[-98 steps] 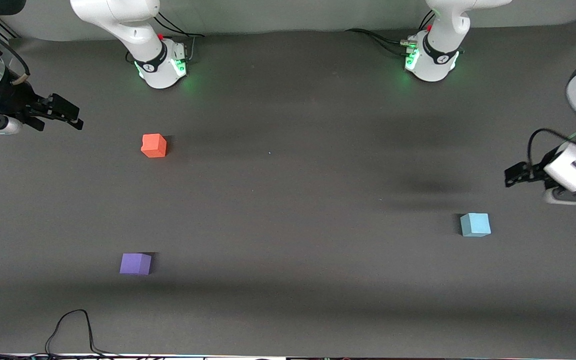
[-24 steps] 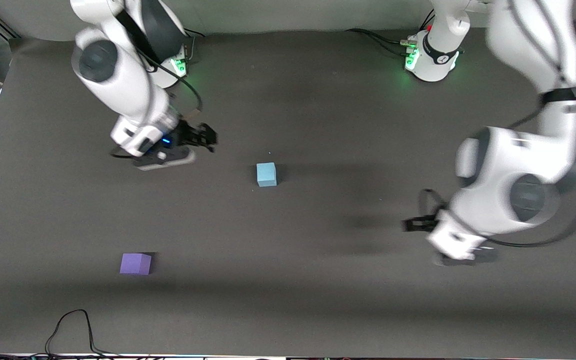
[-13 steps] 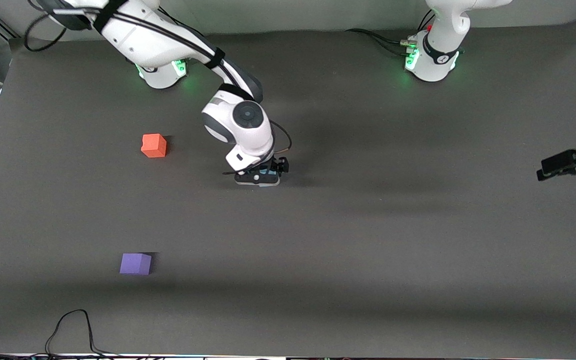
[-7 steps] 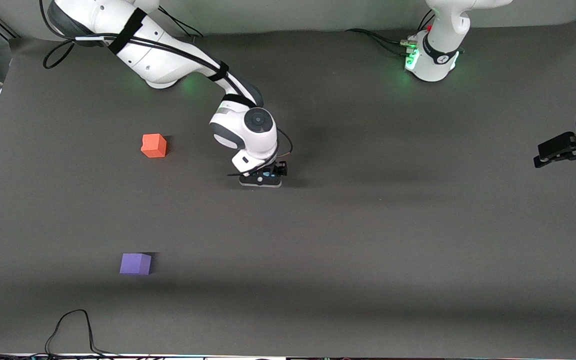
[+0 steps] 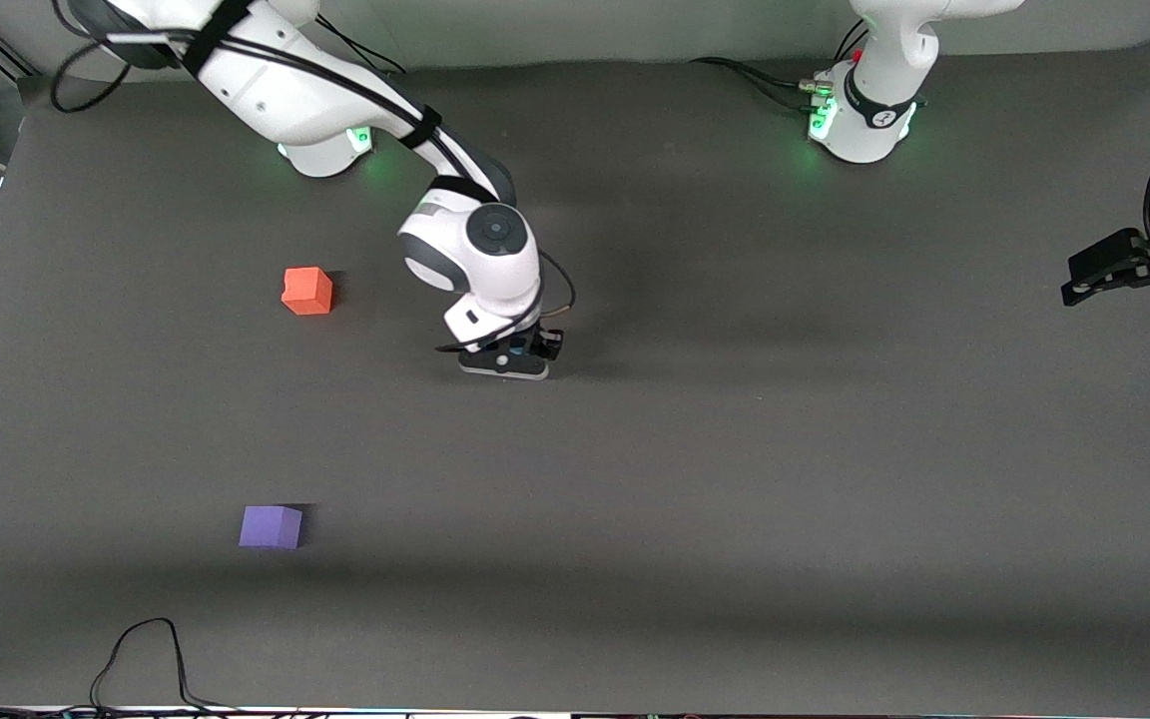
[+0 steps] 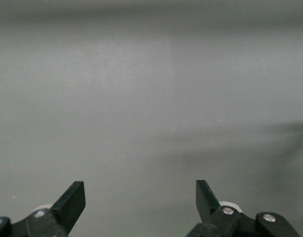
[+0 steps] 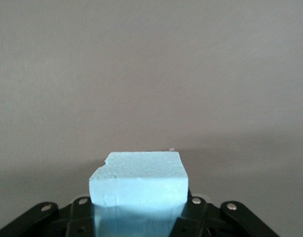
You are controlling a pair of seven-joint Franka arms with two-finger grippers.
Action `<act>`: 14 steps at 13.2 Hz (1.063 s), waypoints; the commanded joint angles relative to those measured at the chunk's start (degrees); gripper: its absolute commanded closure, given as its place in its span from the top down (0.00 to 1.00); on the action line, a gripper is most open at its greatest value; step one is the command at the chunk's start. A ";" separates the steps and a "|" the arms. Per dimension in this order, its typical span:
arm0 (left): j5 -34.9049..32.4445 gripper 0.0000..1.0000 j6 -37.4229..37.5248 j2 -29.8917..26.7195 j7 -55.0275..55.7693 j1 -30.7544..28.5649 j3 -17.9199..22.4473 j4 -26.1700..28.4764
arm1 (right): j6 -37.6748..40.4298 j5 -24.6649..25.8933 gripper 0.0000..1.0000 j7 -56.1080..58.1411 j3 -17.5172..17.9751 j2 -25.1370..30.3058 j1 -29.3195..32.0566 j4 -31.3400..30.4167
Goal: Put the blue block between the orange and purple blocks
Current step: 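Lower the right gripper onto the blue cube and close it, then carry the blue cube with the right gripper between orange and purple cubes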
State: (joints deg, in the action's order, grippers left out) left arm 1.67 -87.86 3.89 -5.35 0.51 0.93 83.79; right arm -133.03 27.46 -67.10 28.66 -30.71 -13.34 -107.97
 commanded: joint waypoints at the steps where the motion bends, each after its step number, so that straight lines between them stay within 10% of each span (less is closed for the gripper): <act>1: -1.14 1.00 -2.05 -3.81 -0.54 0.72 0.39 5.25 | 6.18 -12.28 0.29 15.35 0.52 11.43 6.20 -3.30; 4: -1.14 1.00 -1.96 -3.63 -0.54 0.55 0.39 4.98 | 14.35 -27.68 0.31 38.46 -9.19 22.06 9.74 -3.39; 9: -2.81 1.00 -1.26 -3.54 -0.72 0.81 0.22 4.98 | 7.83 -28.52 0.31 58.81 -25.74 27.02 9.65 -15.40; 14: -2.81 1.00 -0.82 -3.54 -0.81 0.72 0.22 5.07 | -8.35 -28.52 0.33 61.21 -28.31 20.18 9.74 -22.80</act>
State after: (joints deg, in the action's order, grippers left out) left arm -0.08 -88.53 2.11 -5.44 0.62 0.89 87.21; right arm -136.39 0.14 -7.42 0.92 -8.36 -2.87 -129.37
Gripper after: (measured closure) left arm 0.000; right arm 0.467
